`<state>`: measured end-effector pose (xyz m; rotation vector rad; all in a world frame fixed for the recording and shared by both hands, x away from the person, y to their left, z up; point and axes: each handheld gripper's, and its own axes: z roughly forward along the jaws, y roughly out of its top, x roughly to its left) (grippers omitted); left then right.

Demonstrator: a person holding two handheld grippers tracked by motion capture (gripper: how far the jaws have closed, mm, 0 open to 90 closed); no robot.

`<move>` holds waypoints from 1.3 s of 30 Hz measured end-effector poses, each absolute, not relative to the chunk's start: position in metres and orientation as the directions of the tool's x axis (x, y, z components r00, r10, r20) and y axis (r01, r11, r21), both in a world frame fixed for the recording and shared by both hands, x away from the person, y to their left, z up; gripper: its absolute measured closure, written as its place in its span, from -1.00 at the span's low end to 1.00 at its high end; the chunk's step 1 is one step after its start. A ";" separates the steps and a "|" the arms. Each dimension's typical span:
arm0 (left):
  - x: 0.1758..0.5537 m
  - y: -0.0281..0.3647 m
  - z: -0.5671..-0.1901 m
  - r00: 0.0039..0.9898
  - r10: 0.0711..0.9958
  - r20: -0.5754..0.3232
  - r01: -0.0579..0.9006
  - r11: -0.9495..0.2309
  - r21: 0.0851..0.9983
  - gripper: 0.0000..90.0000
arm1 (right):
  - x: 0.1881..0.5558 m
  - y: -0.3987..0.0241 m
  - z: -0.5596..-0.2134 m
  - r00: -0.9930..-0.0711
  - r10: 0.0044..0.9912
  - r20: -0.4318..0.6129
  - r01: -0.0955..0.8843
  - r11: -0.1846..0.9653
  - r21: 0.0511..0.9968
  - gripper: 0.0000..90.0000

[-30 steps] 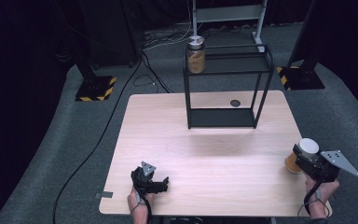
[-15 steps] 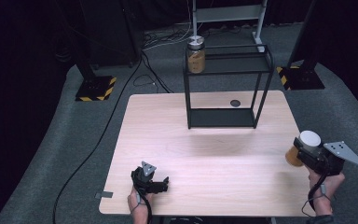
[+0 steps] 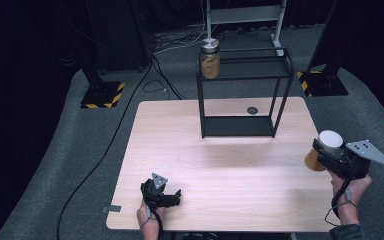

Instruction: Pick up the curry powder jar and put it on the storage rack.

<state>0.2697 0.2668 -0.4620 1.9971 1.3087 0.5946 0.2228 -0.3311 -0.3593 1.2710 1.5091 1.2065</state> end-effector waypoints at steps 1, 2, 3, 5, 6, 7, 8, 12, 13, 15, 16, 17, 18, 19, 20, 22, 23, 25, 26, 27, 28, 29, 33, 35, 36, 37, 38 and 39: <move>0.270 0.267 -0.462 0.394 0.919 0.014 0.615 -0.275 0.739 -0.99 | 0.223 -0.331 -0.358 -0.172 0.985 -0.003 0.217 0.041 0.975 -0.26; 0.270 0.267 -0.462 0.395 0.919 0.014 0.614 -0.275 0.740 -1.00 | 0.224 -0.330 -0.356 -0.174 0.985 -0.005 0.217 0.044 0.975 -0.26; 0.270 0.267 -0.462 0.395 0.919 0.015 0.614 -0.276 0.740 -0.99 | 0.225 -0.329 -0.354 -0.178 0.984 -0.009 0.217 0.048 0.975 -0.26; 0.270 0.267 -0.462 0.395 0.919 0.015 0.614 -0.276 0.740 -0.99 | 0.226 -0.328 -0.350 -0.182 0.983 -0.010 0.218 0.050 0.975 -0.26; 0.270 0.267 -0.462 0.395 0.918 0.015 0.614 -0.276 0.740 -0.99 | 0.227 -0.327 -0.349 -0.183 0.983 -0.010 0.219 0.050 0.974 -0.26; 0.270 0.267 -0.462 0.395 0.919 0.015 0.614 -0.276 0.740 -0.99 | 0.228 -0.326 -0.346 -0.186 0.983 -0.013 0.218 0.054 0.974 -0.26; 0.270 0.267 -0.462 0.395 0.918 0.015 0.614 -0.276 0.740 -0.99 | 0.228 -0.326 -0.345 -0.186 0.982 -0.014 0.218 0.056 0.974 -0.26; 0.270 0.267 -0.462 0.397 0.918 0.017 0.613 -0.279 0.740 -0.99 | 0.231 -0.323 -0.338 -0.189 0.982 -0.019 0.219 0.061 0.974 -0.26; 0.270 0.267 -0.462 0.396 0.918 0.017 0.613 -0.278 0.740 -1.00 | 0.232 -0.323 -0.336 -0.191 0.981 -0.019 0.219 0.062 0.974 -0.26; 0.270 0.267 -0.462 0.396 0.918 0.015 0.613 -0.276 0.740 -1.00 | 0.232 -0.322 -0.334 -0.194 0.981 -0.018 0.219 0.061 0.974 -0.26; 0.270 0.267 -0.462 0.397 0.918 0.017 0.613 -0.279 0.739 -0.99 | 0.233 -0.322 -0.332 -0.195 0.981 -0.017 0.220 0.061 0.974 -0.26; 0.270 0.267 -0.462 0.397 0.918 0.017 0.613 -0.279 0.739 -0.99 | 0.233 -0.322 -0.332 -0.196 0.980 -0.018 0.220 0.061 0.974 -0.26; 0.270 0.267 -0.462 0.396 0.918 0.016 0.612 -0.277 0.740 -0.99 | 0.233 -0.321 -0.331 -0.196 0.981 -0.016 0.221 0.060 0.973 -0.26; 0.270 0.267 -0.462 0.397 0.918 0.017 0.613 -0.279 0.739 -0.99 | 0.233 -0.321 -0.330 -0.197 0.980 -0.015 0.222 0.059 0.973 -0.26; 0.270 0.267 -0.462 0.397 0.918 0.017 0.613 -0.279 0.739 -0.99 | 0.234 -0.320 -0.329 -0.198 0.980 -0.017 0.219 0.061 0.974 -0.26; 0.270 0.267 -0.462 0.397 0.918 0.016 0.613 -0.279 0.739 -0.99 | 0.234 -0.320 -0.328 -0.200 0.980 -0.015 0.221 0.060 0.973 -0.26; 0.270 0.267 -0.462 0.397 0.918 0.016 0.613 -0.279 0.739 -0.99 | 0.234 -0.320 -0.327 -0.200 0.980 -0.014 0.223 0.059 0.973 -0.26; 0.270 0.267 -0.462 0.397 0.918 0.016 0.613 -0.278 0.740 -1.00 | 0.235 -0.320 -0.325 -0.200 0.980 -0.013 0.223 0.058 0.973 -0.26; 0.270 0.267 -0.462 0.397 0.918 0.015 0.613 -0.278 0.739 -1.00 | 0.236 -0.320 -0.324 -0.200 0.980 -0.010 0.224 0.056 0.973 -0.26; 0.270 0.267 -0.462 0.396 0.918 0.015 0.613 -0.276 0.740 -0.99 | 0.236 -0.320 -0.324 -0.200 0.980 -0.010 0.223 0.056 0.973 -0.26; 0.270 0.267 -0.462 0.397 0.918 0.016 0.613 -0.279 0.739 -1.00 | 0.236 -0.320 -0.322 -0.199 0.980 -0.009 0.223 0.055 0.973 -0.26; 0.270 0.267 -0.462 0.397 0.918 0.015 0.613 -0.278 0.739 -1.00 | 0.236 -0.320 -0.322 -0.199 0.980 -0.008 0.223 0.053 0.973 -0.26; 0.270 0.267 -0.462 0.397 0.918 0.014 0.614 -0.277 0.739 -1.00 | 0.238 -0.320 -0.318 -0.201 0.979 -0.003 0.223 0.049 0.974 -0.26; 0.270 0.267 -0.462 0.397 0.918 0.014 0.614 -0.277 0.739 -1.00 | 0.238 -0.320 -0.315 -0.201 0.980 -0.003 0.223 0.049 0.974 -0.26; 0.270 0.267 -0.462 0.397 0.918 0.015 0.614 -0.278 0.739 -0.99 | 0.238 -0.320 -0.314 -0.201 0.980 -0.003 0.222 0.049 0.974 -0.26; 0.270 0.267 -0.462 0.397 0.918 0.015 0.614 -0.277 0.739 -0.99 | 0.239 -0.320 -0.312 -0.201 0.980 -0.004 0.222 0.050 0.974 -0.26; 0.270 0.267 -0.462 0.397 0.918 0.015 0.614 -0.277 0.739 -1.00 | 0.239 -0.320 -0.311 -0.202 0.979 -0.004 0.221 0.050 0.974 -0.26; 0.270 0.267 -0.462 0.397 0.918 0.015 0.614 -0.277 0.739 -0.99 | 0.240 -0.320 -0.308 -0.203 0.979 -0.005 0.221 0.050 0.974 -0.26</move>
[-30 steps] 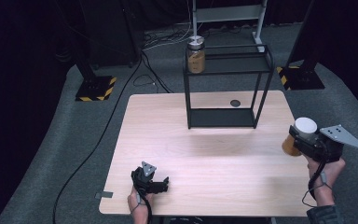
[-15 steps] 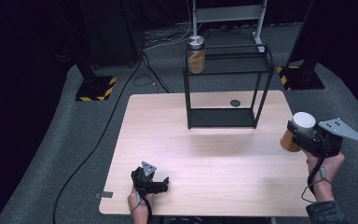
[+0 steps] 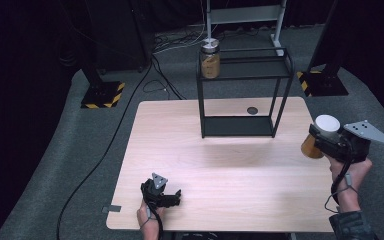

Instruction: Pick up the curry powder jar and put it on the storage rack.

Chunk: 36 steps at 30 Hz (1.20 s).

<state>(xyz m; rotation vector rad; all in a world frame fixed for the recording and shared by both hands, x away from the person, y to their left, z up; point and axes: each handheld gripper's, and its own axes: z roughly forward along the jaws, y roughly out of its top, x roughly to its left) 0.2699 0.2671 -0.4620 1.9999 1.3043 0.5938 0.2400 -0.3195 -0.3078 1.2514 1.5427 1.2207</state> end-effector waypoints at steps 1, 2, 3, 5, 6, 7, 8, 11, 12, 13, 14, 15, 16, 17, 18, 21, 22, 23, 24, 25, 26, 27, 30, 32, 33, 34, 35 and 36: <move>0.270 0.267 -0.462 0.397 0.918 0.015 0.613 -0.278 0.739 -0.99 | 0.240 -0.320 -0.308 -0.203 0.979 -0.005 0.221 0.050 0.974 -0.26; 0.270 0.267 -0.462 0.397 0.918 0.015 0.613 -0.278 0.739 -1.00 | 0.240 -0.319 -0.306 -0.203 0.979 -0.005 0.220 0.051 0.974 -0.26; 0.270 0.267 -0.462 0.397 0.918 0.016 0.613 -0.278 0.739 -0.99 | 0.241 -0.319 -0.305 -0.203 0.979 -0.006 0.219 0.052 0.974 -0.26; 0.270 0.267 -0.462 0.397 0.918 0.017 0.613 -0.279 0.739 -0.99 | 0.242 -0.318 -0.301 -0.203 0.979 -0.009 0.219 0.054 0.974 -0.26; 0.270 0.267 -0.462 0.398 0.917 0.017 0.613 -0.279 0.739 -0.99 | 0.242 -0.318 -0.300 -0.203 0.979 -0.012 0.218 0.057 0.974 -0.26; 0.270 0.267 -0.462 0.398 0.917 0.018 0.612 -0.280 0.739 -0.99 | 0.243 -0.318 -0.298 -0.203 0.979 -0.012 0.217 0.057 0.974 -0.26; 0.270 0.267 -0.462 0.398 0.917 0.017 0.612 -0.280 0.739 -0.99 | 0.243 -0.318 -0.296 -0.202 0.979 -0.012 0.219 0.057 0.974 -0.26; 0.270 0.267 -0.462 0.398 0.917 0.018 0.612 -0.280 0.739 -1.00 | 0.245 -0.317 -0.292 -0.203 0.979 -0.014 0.220 0.060 0.974 -0.26; 0.269 0.267 -0.462 0.398 0.917 0.018 0.612 -0.279 0.740 -1.00 | 0.246 -0.317 -0.290 -0.205 0.979 -0.017 0.219 0.062 0.974 -0.26; 0.269 0.266 -0.462 0.397 0.918 0.018 0.611 -0.278 0.741 -1.00 | 0.246 -0.317 -0.288 -0.206 0.978 -0.017 0.221 0.063 0.973 -0.26; 0.269 0.266 -0.462 0.398 0.917 0.020 0.611 -0.281 0.740 -1.00 | 0.247 -0.317 -0.287 -0.206 0.978 -0.018 0.221 0.064 0.973 -0.26; 0.269 0.266 -0.462 0.397 0.918 0.018 0.611 -0.279 0.741 -1.00 | 0.247 -0.317 -0.285 -0.207 0.978 -0.019 0.221 0.066 0.973 -0.26; 0.269 0.266 -0.462 0.396 0.918 0.018 0.611 -0.278 0.741 -0.99 | 0.248 -0.317 -0.283 -0.207 0.978 -0.017 0.222 0.064 0.973 -0.26; 0.269 0.266 -0.462 0.397 0.918 0.018 0.611 -0.278 0.741 -0.99 | 0.249 -0.317 -0.281 -0.208 0.978 -0.017 0.222 0.065 0.973 -0.26; 0.269 0.266 -0.462 0.397 0.917 0.019 0.611 -0.280 0.740 -1.00 | 0.249 -0.317 -0.280 -0.209 0.978 -0.017 0.222 0.065 0.973 -0.26; 0.269 0.266 -0.462 0.396 0.918 0.017 0.611 -0.278 0.741 -0.99 | 0.252 -0.318 -0.275 -0.209 0.978 -0.015 0.222 0.063 0.973 -0.26; 0.269 0.266 -0.462 0.396 0.918 0.017 0.611 -0.277 0.741 -0.99 | 0.252 -0.318 -0.273 -0.210 0.978 -0.018 0.219 0.065 0.974 -0.26; 0.269 0.266 -0.462 0.397 0.917 0.019 0.611 -0.280 0.740 -1.00 | 0.253 -0.318 -0.272 -0.210 0.978 -0.016 0.220 0.063 0.973 -0.26; 0.269 0.266 -0.462 0.396 0.918 0.018 0.611 -0.278 0.741 -1.00 | 0.253 -0.317 -0.270 -0.211 0.977 -0.018 0.218 0.065 0.974 -0.26; 0.269 0.266 -0.462 0.397 0.918 0.020 0.611 -0.280 0.740 -1.00 | 0.254 -0.317 -0.269 -0.213 0.977 -0.020 0.217 0.067 0.974 -0.26; 0.269 0.266 -0.462 0.396 0.918 0.019 0.610 -0.278 0.742 -0.99 | 0.255 -0.317 -0.268 -0.215 0.976 -0.021 0.216 0.069 0.974 -0.26; 0.269 0.266 -0.462 0.396 0.918 0.019 0.610 -0.279 0.742 -0.99 | 0.255 -0.317 -0.266 -0.216 0.976 -0.019 0.217 0.067 0.974 -0.26; 0.269 0.266 -0.462 0.396 0.918 0.020 0.610 -0.279 0.742 -1.00 | 0.257 -0.317 -0.263 -0.220 0.975 -0.018 0.214 0.066 0.975 -0.26; 0.269 0.266 -0.462 0.396 0.918 0.020 0.609 -0.279 0.742 -1.00 | 0.259 -0.316 -0.260 -0.223 0.975 -0.015 0.213 0.064 0.975 -0.26; 0.269 0.266 -0.462 0.396 0.918 0.021 0.609 -0.280 0.742 -1.00 | 0.259 -0.316 -0.259 -0.224 0.975 -0.012 0.213 0.061 0.975 -0.26; 0.269 0.266 -0.462 0.396 0.918 0.021 0.609 -0.279 0.742 -0.99 | 0.260 -0.317 -0.258 -0.226 0.974 -0.011 0.211 0.060 0.976 -0.26; 0.269 0.266 -0.463 0.396 0.918 0.022 0.608 -0.280 0.743 -1.00 | 0.260 -0.317 -0.257 -0.227 0.974 -0.007 0.211 0.056 0.976 -0.26; 0.268 0.266 -0.463 0.395 0.918 0.022 0.608 -0.280 0.743 -1.00 | 0.261 -0.317 -0.256 -0.230 0.973 -0.002 0.210 0.052 0.976 -0.26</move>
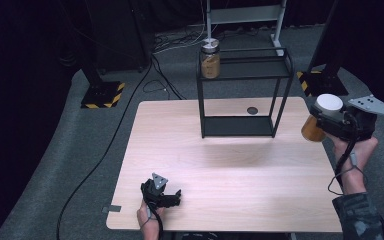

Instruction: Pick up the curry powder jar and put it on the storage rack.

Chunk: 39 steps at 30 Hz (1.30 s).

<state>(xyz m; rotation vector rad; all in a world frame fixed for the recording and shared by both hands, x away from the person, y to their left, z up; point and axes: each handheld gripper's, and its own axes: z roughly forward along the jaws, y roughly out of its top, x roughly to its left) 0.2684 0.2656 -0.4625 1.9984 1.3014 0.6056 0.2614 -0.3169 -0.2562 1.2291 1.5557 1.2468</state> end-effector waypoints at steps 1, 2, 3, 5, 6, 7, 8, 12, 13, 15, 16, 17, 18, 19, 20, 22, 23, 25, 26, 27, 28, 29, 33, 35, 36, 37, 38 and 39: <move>0.268 0.265 -0.463 0.394 0.919 0.023 0.609 -0.279 0.743 -0.99 | 0.262 -0.317 -0.255 -0.230 0.973 -0.001 0.211 0.050 0.976 -0.26; 0.268 0.265 -0.462 0.391 0.920 0.022 0.611 -0.277 0.742 -0.99 | 0.263 -0.317 -0.254 -0.230 0.973 0.001 0.211 0.049 0.976 -0.26; 0.268 0.265 -0.462 0.390 0.920 0.023 0.610 -0.277 0.742 -1.00 | 0.263 -0.316 -0.254 -0.231 0.973 0.000 0.210 0.050 0.977 -0.26; 0.268 0.265 -0.463 0.391 0.920 0.024 0.609 -0.278 0.743 -0.99 | 0.265 -0.316 -0.252 -0.233 0.972 0.002 0.212 0.048 0.976 -0.26; 0.268 0.265 -0.462 0.391 0.920 0.024 0.609 -0.279 0.743 -0.99 | 0.266 -0.316 -0.251 -0.233 0.972 0.005 0.214 0.046 0.976 -0.26; 0.268 0.265 -0.462 0.391 0.920 0.024 0.609 -0.279 0.743 -0.99 | 0.266 -0.316 -0.251 -0.233 0.972 0.009 0.215 0.043 0.976 -0.26; 0.268 0.265 -0.463 0.391 0.920 0.025 0.608 -0.279 0.743 -0.99 | 0.267 -0.316 -0.251 -0.232 0.973 0.012 0.215 0.040 0.976 -0.26; 0.267 0.264 -0.463 0.389 0.921 0.027 0.608 -0.279 0.744 -0.99 | 0.268 -0.315 -0.249 -0.232 0.973 0.006 0.216 0.046 0.975 -0.26; 0.267 0.264 -0.463 0.388 0.921 0.029 0.607 -0.279 0.744 -0.99 | 0.269 -0.315 -0.249 -0.233 0.972 0.007 0.217 0.046 0.975 -0.26; 0.267 0.264 -0.463 0.388 0.921 0.030 0.606 -0.279 0.745 -0.99 | 0.271 -0.315 -0.247 -0.235 0.972 0.012 0.218 0.041 0.975 -0.26; 0.267 0.264 -0.463 0.388 0.921 0.030 0.606 -0.279 0.745 -0.99 | 0.271 -0.315 -0.247 -0.236 0.972 0.014 0.217 0.038 0.975 -0.26; 0.267 0.264 -0.463 0.388 0.921 0.030 0.606 -0.279 0.745 -0.99 | 0.272 -0.315 -0.246 -0.237 0.971 0.019 0.217 0.034 0.976 -0.26; 0.267 0.264 -0.463 0.388 0.921 0.029 0.606 -0.279 0.745 -0.99 | 0.273 -0.315 -0.246 -0.239 0.971 0.021 0.215 0.032 0.976 -0.26; 0.267 0.264 -0.463 0.388 0.921 0.030 0.606 -0.280 0.745 -0.99 | 0.273 -0.315 -0.245 -0.241 0.970 0.024 0.215 0.029 0.976 -0.26; 0.267 0.264 -0.463 0.388 0.921 0.030 0.605 -0.279 0.745 -0.99 | 0.274 -0.315 -0.244 -0.242 0.970 0.029 0.215 0.025 0.976 -0.26; 0.267 0.264 -0.463 0.388 0.921 0.029 0.606 -0.279 0.745 -0.99 | 0.276 -0.315 -0.242 -0.244 0.969 0.036 0.217 0.018 0.976 -0.26; 0.267 0.264 -0.463 0.388 0.921 0.030 0.606 -0.279 0.745 -0.99 | 0.277 -0.315 -0.241 -0.243 0.969 0.036 0.216 0.018 0.976 -0.26; 0.267 0.264 -0.463 0.388 0.921 0.030 0.606 -0.279 0.745 -0.99 | 0.279 -0.314 -0.239 -0.240 0.970 0.039 0.218 0.015 0.976 -0.26; 0.267 0.264 -0.463 0.388 0.921 0.030 0.606 -0.279 0.745 -0.99 | 0.280 -0.314 -0.238 -0.241 0.970 0.039 0.220 0.015 0.975 -0.26; 0.267 0.264 -0.463 0.388 0.921 0.030 0.606 -0.279 0.745 -0.99 | 0.281 -0.314 -0.237 -0.241 0.970 0.041 0.220 0.013 0.975 -0.26; 0.267 0.264 -0.463 0.388 0.921 0.031 0.605 -0.280 0.745 -0.99 | 0.282 -0.313 -0.236 -0.241 0.969 0.044 0.221 0.011 0.975 -0.26; 0.267 0.263 -0.463 0.388 0.921 0.032 0.604 -0.280 0.746 -0.99 | 0.283 -0.313 -0.235 -0.242 0.969 0.043 0.220 0.012 0.975 -0.26; 0.266 0.262 -0.463 0.387 0.921 0.039 0.602 -0.284 0.747 -0.99 | 0.286 -0.311 -0.232 -0.247 0.968 0.045 0.219 0.010 0.976 -0.26; 0.266 0.262 -0.463 0.387 0.921 0.039 0.602 -0.284 0.747 -0.99 | 0.288 -0.310 -0.229 -0.250 0.967 0.046 0.219 0.010 0.976 -0.26; 0.266 0.263 -0.463 0.386 0.922 0.038 0.603 -0.283 0.746 -0.99 | 0.289 -0.309 -0.228 -0.251 0.967 0.042 0.218 0.014 0.976 -0.26; 0.266 0.262 -0.463 0.386 0.922 0.039 0.603 -0.284 0.746 -0.99 | 0.289 -0.308 -0.226 -0.250 0.967 0.040 0.218 0.016 0.976 -0.26; 0.266 0.262 -0.463 0.386 0.922 0.040 0.602 -0.284 0.746 -0.99 | 0.290 -0.307 -0.225 -0.251 0.967 0.037 0.216 0.019 0.976 -0.26; 0.266 0.262 -0.463 0.386 0.922 0.040 0.601 -0.284 0.747 -0.99 | 0.291 -0.307 -0.223 -0.251 0.967 0.036 0.216 0.020 0.976 -0.26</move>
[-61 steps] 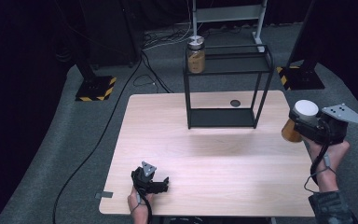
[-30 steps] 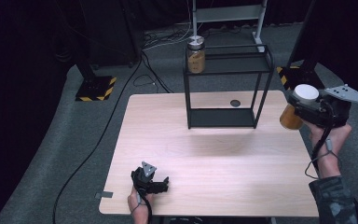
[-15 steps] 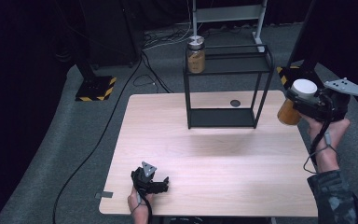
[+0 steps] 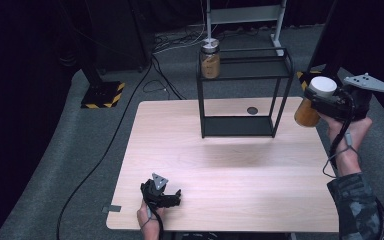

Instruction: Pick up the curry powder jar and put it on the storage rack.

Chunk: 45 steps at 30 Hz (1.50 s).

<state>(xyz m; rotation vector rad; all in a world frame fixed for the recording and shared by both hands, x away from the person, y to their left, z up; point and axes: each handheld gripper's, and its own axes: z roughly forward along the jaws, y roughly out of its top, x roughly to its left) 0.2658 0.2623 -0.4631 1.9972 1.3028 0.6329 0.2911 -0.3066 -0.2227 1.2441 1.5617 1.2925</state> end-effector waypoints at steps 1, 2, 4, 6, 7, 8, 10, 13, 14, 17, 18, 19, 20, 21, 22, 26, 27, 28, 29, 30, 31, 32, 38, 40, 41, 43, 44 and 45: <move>0.266 0.262 -0.463 0.386 0.922 0.040 0.601 -0.284 0.747 -1.00 | 0.292 -0.306 -0.221 -0.252 0.967 0.034 0.214 0.022 0.977 -0.26; 0.266 0.262 -0.463 0.386 0.922 0.041 0.601 -0.285 0.747 -0.99 | 0.293 -0.305 -0.219 -0.254 0.967 0.034 0.213 0.022 0.977 -0.26; 0.265 0.262 -0.463 0.384 0.922 0.042 0.601 -0.285 0.747 -0.99 | 0.294 -0.304 -0.216 -0.256 0.966 0.030 0.210 0.025 0.977 -0.26; 0.265 0.262 -0.463 0.384 0.922 0.042 0.601 -0.284 0.747 -0.99 | 0.295 -0.302 -0.213 -0.258 0.966 0.026 0.208 0.030 0.978 -0.26; 0.265 0.262 -0.463 0.384 0.922 0.042 0.601 -0.284 0.747 -0.99 | 0.295 -0.301 -0.212 -0.259 0.966 0.023 0.207 0.032 0.978 -0.26; 0.265 0.262 -0.463 0.384 0.922 0.044 0.601 -0.285 0.747 -0.99 | 0.296 -0.300 -0.211 -0.260 0.965 0.021 0.205 0.034 0.978 -0.26; 0.265 0.261 -0.463 0.384 0.922 0.046 0.599 -0.286 0.748 -0.99 | 0.297 -0.298 -0.208 -0.262 0.965 0.020 0.202 0.035 0.979 -0.26; 0.265 0.261 -0.463 0.384 0.922 0.046 0.599 -0.287 0.748 -0.99 | 0.298 -0.296 -0.205 -0.264 0.964 0.017 0.201 0.038 0.979 -0.26; 0.264 0.261 -0.463 0.383 0.923 0.049 0.597 -0.288 0.749 -0.99 | 0.298 -0.296 -0.204 -0.265 0.964 0.014 0.199 0.040 0.979 -0.26; 0.264 0.260 -0.463 0.381 0.923 0.056 0.595 -0.291 0.749 -0.99 | 0.300 -0.293 -0.202 -0.267 0.964 0.013 0.197 0.042 0.980 -0.26; 0.264 0.260 -0.463 0.381 0.923 0.057 0.595 -0.292 0.749 -0.99 | 0.300 -0.293 -0.201 -0.267 0.964 0.012 0.196 0.042 0.980 -0.26; 0.263 0.259 -0.463 0.383 0.922 0.058 0.594 -0.293 0.749 -0.99 | 0.301 -0.292 -0.200 -0.269 0.963 0.012 0.195 0.042 0.980 -0.26; 0.263 0.259 -0.464 0.382 0.922 0.057 0.593 -0.292 0.750 -0.99 | 0.302 -0.291 -0.198 -0.270 0.963 0.011 0.194 0.043 0.980 -0.26; 0.263 0.259 -0.464 0.381 0.923 0.058 0.593 -0.292 0.751 -0.99 | 0.302 -0.291 -0.197 -0.271 0.963 0.011 0.193 0.043 0.980 -0.26; 0.263 0.259 -0.464 0.381 0.923 0.058 0.592 -0.292 0.751 -0.99 | 0.303 -0.290 -0.196 -0.271 0.962 0.009 0.191 0.044 0.981 -0.26; 0.263 0.259 -0.464 0.382 0.922 0.062 0.590 -0.295 0.751 -0.99 | 0.304 -0.286 -0.193 -0.279 0.960 0.007 0.185 0.047 0.982 -0.26; 0.263 0.259 -0.464 0.383 0.922 0.062 0.590 -0.296 0.751 -0.99 | 0.305 -0.286 -0.192 -0.281 0.960 0.005 0.183 0.049 0.982 -0.26; 0.263 0.259 -0.464 0.383 0.922 0.063 0.590 -0.297 0.751 -0.99 | 0.305 -0.285 -0.191 -0.282 0.959 0.003 0.181 0.050 0.982 -0.26; 0.263 0.259 -0.464 0.383 0.922 0.063 0.589 -0.296 0.752 -0.99 | 0.306 -0.284 -0.190 -0.284 0.959 0.002 0.180 0.051 0.982 -0.26; 0.263 0.259 -0.464 0.383 0.921 0.064 0.589 -0.297 0.752 -0.99 | 0.306 -0.284 -0.189 -0.284 0.959 0.002 0.178 0.051 0.983 -0.26; 0.262 0.258 -0.464 0.383 0.921 0.065 0.588 -0.298 0.752 -0.99 | 0.307 -0.283 -0.187 -0.285 0.959 0.003 0.177 0.050 0.983 -0.26; 0.262 0.258 -0.464 0.383 0.921 0.068 0.587 -0.299 0.752 -0.99 | 0.307 -0.282 -0.186 -0.286 0.958 0.002 0.176 0.050 0.983 -0.26; 0.262 0.258 -0.464 0.386 0.920 0.070 0.586 -0.303 0.751 -0.99 | 0.312 -0.280 -0.180 -0.288 0.958 0.003 0.173 0.049 0.984 -0.26; 0.262 0.258 -0.464 0.388 0.919 0.072 0.585 -0.306 0.751 -0.99 | 0.314 -0.278 -0.177 -0.289 0.957 -0.001 0.172 0.053 0.984 -0.26; 0.262 0.258 -0.464 0.389 0.918 0.073 0.584 -0.307 0.751 -0.99 | 0.315 -0.277 -0.176 -0.288 0.957 -0.002 0.171 0.053 0.984 -0.26; 0.262 0.258 -0.463 0.391 0.918 0.073 0.584 -0.308 0.751 -0.99 | 0.318 -0.276 -0.173 -0.291 0.957 0.001 0.172 0.052 0.984 -0.26; 0.262 0.258 -0.464 0.391 0.917 0.074 0.584 -0.309 0.751 -0.99 | 0.319 -0.275 -0.172 -0.293 0.956 0.000 0.172 0.052 0.984 -0.26; 0.262 0.258 -0.464 0.391 0.918 0.074 0.583 -0.309 0.751 -0.99 | 0.320 -0.274 -0.171 -0.294 0.956 0.001 0.172 0.051 0.984 -0.26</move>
